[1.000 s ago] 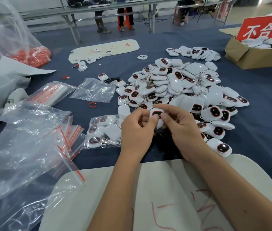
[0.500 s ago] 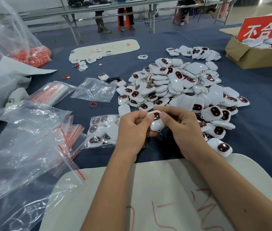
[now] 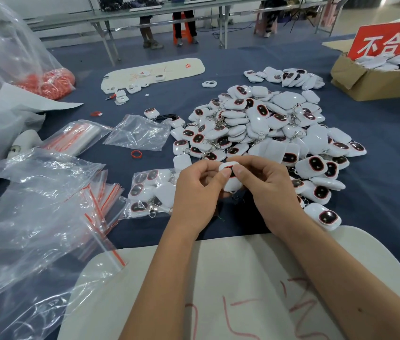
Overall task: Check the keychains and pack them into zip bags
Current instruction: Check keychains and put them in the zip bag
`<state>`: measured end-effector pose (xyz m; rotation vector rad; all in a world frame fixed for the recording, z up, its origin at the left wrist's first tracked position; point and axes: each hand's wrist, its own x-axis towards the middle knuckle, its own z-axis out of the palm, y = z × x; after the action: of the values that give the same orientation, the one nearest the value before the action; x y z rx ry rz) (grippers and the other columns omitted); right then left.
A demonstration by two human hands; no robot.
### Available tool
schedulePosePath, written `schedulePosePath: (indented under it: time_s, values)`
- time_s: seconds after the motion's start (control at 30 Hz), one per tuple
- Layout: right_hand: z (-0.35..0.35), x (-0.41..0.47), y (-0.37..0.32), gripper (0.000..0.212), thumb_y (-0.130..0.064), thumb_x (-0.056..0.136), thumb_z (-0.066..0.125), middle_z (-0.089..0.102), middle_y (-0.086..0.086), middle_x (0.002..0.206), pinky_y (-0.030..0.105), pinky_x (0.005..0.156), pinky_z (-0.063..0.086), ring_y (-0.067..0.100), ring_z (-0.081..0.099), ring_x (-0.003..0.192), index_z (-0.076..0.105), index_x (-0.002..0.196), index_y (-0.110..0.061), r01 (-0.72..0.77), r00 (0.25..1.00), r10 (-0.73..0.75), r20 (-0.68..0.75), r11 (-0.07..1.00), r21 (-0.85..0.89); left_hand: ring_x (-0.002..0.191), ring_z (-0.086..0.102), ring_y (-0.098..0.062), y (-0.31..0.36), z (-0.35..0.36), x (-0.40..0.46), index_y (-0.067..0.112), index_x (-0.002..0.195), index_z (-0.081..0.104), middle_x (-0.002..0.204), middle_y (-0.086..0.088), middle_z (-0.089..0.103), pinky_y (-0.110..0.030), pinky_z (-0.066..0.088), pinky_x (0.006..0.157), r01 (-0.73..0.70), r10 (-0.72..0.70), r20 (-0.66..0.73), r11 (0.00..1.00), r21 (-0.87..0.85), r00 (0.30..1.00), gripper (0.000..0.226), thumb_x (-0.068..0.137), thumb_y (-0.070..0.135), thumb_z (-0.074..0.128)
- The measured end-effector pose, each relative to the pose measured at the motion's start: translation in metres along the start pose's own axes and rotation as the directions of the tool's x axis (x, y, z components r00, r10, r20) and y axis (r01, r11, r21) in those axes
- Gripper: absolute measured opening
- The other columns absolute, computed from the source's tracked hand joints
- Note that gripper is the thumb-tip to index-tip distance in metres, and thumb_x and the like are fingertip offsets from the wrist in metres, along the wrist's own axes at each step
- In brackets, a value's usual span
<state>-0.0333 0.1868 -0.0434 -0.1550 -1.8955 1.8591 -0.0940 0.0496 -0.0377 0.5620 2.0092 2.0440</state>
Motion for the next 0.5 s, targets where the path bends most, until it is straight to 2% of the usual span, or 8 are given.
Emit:
schedulePosePath:
  time_s: [0.07,0.13,0.3,0.4,0.5]
  values:
    - [0.0002,-0.0005,-0.0008,0.017,-0.007,0.1,0.066,0.081,-0.005,0.09,0.015,0.077,0.054,0.01,0.075,0.087,0.081,0.098,-0.016,0.05,0.998,-0.053,-0.041,0.995,-0.084,0.082,0.071,-0.024,-0.001,0.0016,-0.0006,0.015,0.099,0.075,0.092,-0.012,0.076,-0.032,0.063,0.069,-0.014,0.014,0.012,1.0,0.016,1.0,0.006,0.098,0.013,0.069]
    - [0.0007,-0.0008,-0.0002,0.018,-0.008,0.1,0.066,0.08,-0.006,0.087,0.014,0.075,0.053,0.009,0.075,0.082,0.081,0.096,-0.018,0.067,0.995,-0.077,-0.058,0.987,-0.147,0.083,0.072,-0.029,-0.0018,0.0028,-0.0006,0.016,0.097,0.076,0.091,-0.009,0.076,-0.033,0.064,0.069,-0.017,0.017,0.004,1.0,0.021,1.0,0.006,0.097,0.014,0.071]
    - [0.0002,0.0012,0.001,0.017,-0.009,0.101,0.065,0.08,-0.007,0.088,0.017,0.076,0.055,0.01,0.076,0.084,0.08,0.098,-0.018,0.04,0.998,-0.047,-0.038,0.987,-0.159,0.079,0.073,-0.015,-0.0009,0.0027,-0.0014,0.019,0.096,0.078,0.087,-0.003,0.076,-0.028,0.061,0.065,-0.016,0.016,-0.016,1.0,-0.001,1.0,0.007,0.096,0.014,0.073]
    - [-0.0006,0.0025,0.0025,0.016,-0.01,0.1,0.065,0.08,-0.003,0.084,0.021,0.07,0.058,0.014,0.076,0.077,0.079,0.097,-0.018,0.015,0.999,-0.021,-0.034,0.987,-0.157,0.078,0.076,-0.027,0.0011,0.0024,-0.0016,0.025,0.09,0.078,0.085,-0.004,0.076,-0.02,0.055,0.053,-0.005,0.005,-0.031,1.0,-0.009,1.0,0.012,0.095,0.014,0.075]
    - [-0.0014,0.0029,0.0035,0.016,-0.012,0.1,0.065,0.08,-0.002,0.085,0.023,0.072,0.059,0.015,0.076,0.08,0.078,0.096,-0.02,0.004,1.0,-0.006,-0.019,0.99,-0.138,0.079,0.076,-0.035,-0.0003,0.0021,-0.0005,0.025,0.089,0.078,0.084,-0.006,0.077,-0.015,0.048,0.045,0.008,-0.009,-0.047,1.0,-0.016,0.999,0.012,0.094,0.014,0.075]
